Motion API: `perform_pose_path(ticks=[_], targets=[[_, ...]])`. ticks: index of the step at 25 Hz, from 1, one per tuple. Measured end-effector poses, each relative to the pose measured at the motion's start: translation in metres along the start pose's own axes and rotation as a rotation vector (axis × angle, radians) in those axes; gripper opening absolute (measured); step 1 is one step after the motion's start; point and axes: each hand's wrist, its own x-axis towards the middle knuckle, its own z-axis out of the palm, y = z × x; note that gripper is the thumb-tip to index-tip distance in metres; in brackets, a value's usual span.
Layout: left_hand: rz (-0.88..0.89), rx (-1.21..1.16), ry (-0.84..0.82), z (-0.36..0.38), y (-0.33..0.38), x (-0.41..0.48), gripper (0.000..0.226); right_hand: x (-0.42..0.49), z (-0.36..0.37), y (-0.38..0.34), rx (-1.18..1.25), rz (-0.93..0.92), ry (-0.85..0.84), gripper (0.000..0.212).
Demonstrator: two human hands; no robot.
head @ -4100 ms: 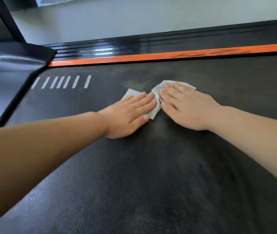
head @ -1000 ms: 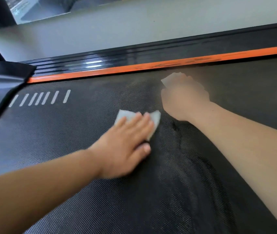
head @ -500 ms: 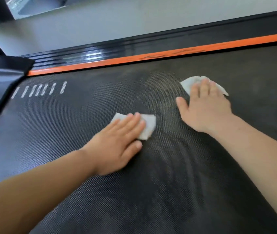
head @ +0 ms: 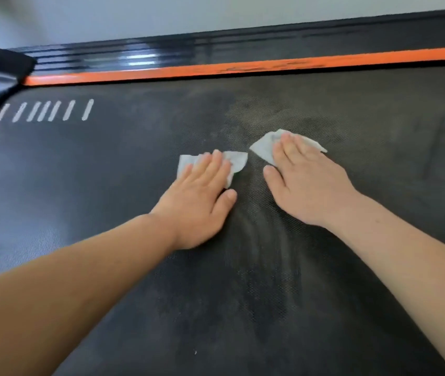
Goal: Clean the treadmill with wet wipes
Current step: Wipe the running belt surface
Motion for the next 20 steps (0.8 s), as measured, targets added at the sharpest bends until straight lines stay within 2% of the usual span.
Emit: perform_pose_path(ticks=[4, 8, 12, 13, 17, 20], targets=[[0.119, 0.014, 0.007, 0.027, 0.033, -0.059, 0.074, -0.016, 0.001, -0.017, 0.026, -0.122, -0.089, 0.089], [0.049, -0.046, -0.026, 0.045, 0.060, -0.117, 0.074, -0.075, -0.005, -0.048, -0.027, -0.285, -0.177, 0.075], [0.014, -0.061, -0.127, 0.061, 0.104, -0.179, 0.080, -0.163, 0.006, -0.060, -0.052, -0.468, -0.162, 0.075], [0.006, -0.036, -0.132, 0.063, 0.108, -0.191, 0.081, -0.182, 0.009, -0.056, -0.037, -0.479, -0.143, 0.073], [-0.062, -0.011, -0.117, 0.060, 0.103, -0.222, 0.093, -0.236, 0.001, -0.032, -0.012, -0.471, -0.254, 0.080], [-0.117, -0.025, -0.077, 0.063, 0.103, -0.226, 0.093, -0.236, 0.001, -0.011, -0.047, -0.286, -0.177, 0.090]])
